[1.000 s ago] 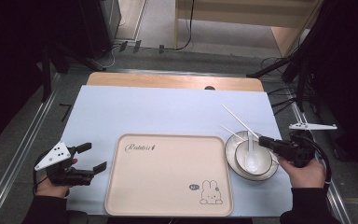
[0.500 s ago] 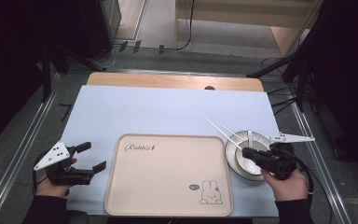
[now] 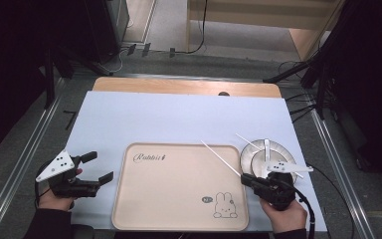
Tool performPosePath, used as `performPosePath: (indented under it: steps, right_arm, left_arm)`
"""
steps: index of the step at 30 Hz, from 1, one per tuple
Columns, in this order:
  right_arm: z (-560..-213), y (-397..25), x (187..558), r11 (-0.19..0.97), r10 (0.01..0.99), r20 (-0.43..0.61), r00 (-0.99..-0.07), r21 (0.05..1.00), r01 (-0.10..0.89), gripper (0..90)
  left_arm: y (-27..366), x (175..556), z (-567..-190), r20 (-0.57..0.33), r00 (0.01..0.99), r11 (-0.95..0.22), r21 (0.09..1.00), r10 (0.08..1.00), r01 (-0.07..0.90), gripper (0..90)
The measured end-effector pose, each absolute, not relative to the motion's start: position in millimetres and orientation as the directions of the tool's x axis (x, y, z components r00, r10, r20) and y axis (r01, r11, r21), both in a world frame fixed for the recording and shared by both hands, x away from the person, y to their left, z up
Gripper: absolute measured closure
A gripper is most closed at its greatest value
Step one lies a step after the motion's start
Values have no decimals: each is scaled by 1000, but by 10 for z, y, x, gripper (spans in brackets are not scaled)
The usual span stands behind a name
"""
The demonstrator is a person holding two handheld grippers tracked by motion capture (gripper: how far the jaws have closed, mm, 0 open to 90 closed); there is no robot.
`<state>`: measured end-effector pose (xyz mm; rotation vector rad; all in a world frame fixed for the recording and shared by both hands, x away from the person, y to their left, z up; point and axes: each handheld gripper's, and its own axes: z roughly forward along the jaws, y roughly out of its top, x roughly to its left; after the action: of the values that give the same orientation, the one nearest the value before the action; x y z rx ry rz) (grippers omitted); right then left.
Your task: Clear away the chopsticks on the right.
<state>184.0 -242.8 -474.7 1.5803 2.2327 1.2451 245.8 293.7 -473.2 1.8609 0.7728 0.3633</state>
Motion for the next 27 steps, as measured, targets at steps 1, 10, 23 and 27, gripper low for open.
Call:
performPosePath:
  steps: [1, 10, 23, 27]
  right_arm:
    - [-4806, -2367, 1820, 124, 832, 327, -447, 677, 726, 850]
    - [-5049, -2179, 1790, 175, 836, 295, -463, 656, 734, 848]
    - [-5328, -2025, 1836, 228, 834, 268, -482, 628, 744, 829]
    - [-5317, -2008, 1829, 229, 830, 274, -486, 626, 745, 736]
  left_arm:
    - [2937, 2456, -4731, -99, 745, -250, 906, 659, 341, 73]
    - [2938, 2454, -4729, -98, 746, -250, 907, 658, 340, 73]
    - [2940, 2451, -4726, -98, 750, -250, 908, 654, 337, 73]
    - [2944, 2450, -4726, -98, 751, -250, 908, 653, 336, 73]
